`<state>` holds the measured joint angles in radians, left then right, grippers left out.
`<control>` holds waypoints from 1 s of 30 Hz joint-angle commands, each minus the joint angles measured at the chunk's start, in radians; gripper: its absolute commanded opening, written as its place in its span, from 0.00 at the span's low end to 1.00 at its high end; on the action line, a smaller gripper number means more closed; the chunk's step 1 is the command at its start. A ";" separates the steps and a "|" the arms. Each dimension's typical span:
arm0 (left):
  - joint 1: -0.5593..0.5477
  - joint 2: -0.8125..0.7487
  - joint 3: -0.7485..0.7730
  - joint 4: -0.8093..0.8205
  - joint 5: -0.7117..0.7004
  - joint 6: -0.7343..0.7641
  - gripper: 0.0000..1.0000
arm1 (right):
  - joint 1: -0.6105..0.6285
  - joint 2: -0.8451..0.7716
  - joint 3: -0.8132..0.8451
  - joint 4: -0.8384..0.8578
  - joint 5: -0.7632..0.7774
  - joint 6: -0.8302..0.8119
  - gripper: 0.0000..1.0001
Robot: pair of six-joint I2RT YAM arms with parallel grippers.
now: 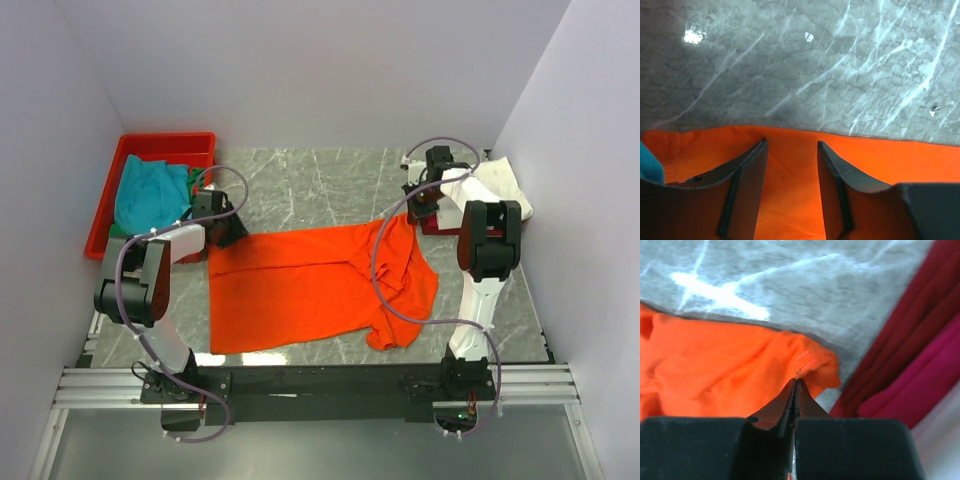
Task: Fold and stack the t-shirts
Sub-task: Fold the tshirt
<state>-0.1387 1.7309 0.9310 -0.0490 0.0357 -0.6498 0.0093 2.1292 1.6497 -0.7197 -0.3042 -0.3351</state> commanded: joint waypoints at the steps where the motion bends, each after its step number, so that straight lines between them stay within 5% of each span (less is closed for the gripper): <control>1: 0.007 0.022 0.012 -0.023 -0.031 -0.013 0.50 | -0.035 -0.054 -0.001 0.046 0.016 0.013 0.00; 22: 0.024 0.093 0.106 -0.055 -0.033 0.005 0.47 | -0.083 -0.095 -0.038 0.057 0.045 -0.018 0.00; 25: 0.024 0.104 0.150 -0.072 -0.002 0.035 0.49 | -0.080 -0.101 -0.018 0.019 -0.007 -0.050 0.19; 30: 0.024 0.010 0.199 -0.080 0.090 0.068 0.56 | -0.042 -0.213 -0.036 -0.035 -0.093 -0.129 0.33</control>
<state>-0.1207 1.8137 1.0729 -0.1143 0.0612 -0.6239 -0.0586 2.0430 1.5848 -0.7067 -0.3134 -0.3943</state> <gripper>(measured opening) 0.546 0.306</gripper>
